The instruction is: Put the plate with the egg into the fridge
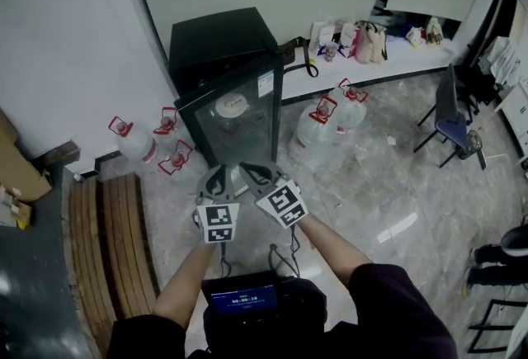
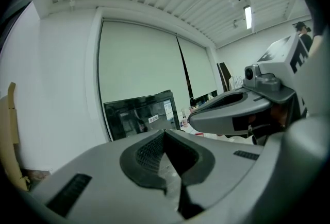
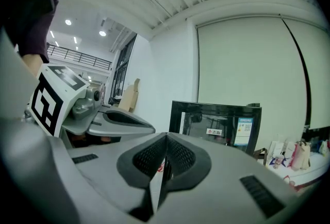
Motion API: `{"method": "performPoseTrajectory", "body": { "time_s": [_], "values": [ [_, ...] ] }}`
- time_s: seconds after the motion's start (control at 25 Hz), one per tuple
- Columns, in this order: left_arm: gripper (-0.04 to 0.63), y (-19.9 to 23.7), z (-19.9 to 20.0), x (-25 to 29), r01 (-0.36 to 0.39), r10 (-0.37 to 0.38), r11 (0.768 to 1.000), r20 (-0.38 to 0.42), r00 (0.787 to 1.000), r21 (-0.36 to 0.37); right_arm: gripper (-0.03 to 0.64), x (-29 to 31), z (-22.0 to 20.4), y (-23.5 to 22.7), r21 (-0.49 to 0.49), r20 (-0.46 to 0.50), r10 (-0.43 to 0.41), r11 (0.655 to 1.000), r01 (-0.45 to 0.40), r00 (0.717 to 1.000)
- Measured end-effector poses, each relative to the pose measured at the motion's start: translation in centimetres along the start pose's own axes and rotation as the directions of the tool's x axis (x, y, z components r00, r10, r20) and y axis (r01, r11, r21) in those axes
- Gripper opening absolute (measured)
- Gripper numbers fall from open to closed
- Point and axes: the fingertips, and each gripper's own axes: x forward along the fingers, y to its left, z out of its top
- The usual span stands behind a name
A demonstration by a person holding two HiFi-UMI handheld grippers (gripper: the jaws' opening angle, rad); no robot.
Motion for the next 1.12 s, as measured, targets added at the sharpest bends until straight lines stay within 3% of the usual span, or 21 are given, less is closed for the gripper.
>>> {"method": "performPoseTrajectory", "body": {
  "time_s": [0.32,1.12],
  "values": [
    [0.009,-0.3,1.3,0.7,0.018,-0.018,1.0,0.023,1.0,0.004,0.009,-0.1,1.9,-0.8,-0.006,0.031,-0.035,0.999,0.035,0.999],
    [0.009,0.4,1.3,1.4,0.023,-0.023,1.0,0.028,0.999,-0.002,0.008,0.6,2.0,-0.7,-0.042,0.017,-0.036,0.998,0.037,0.999]
  ]
}}
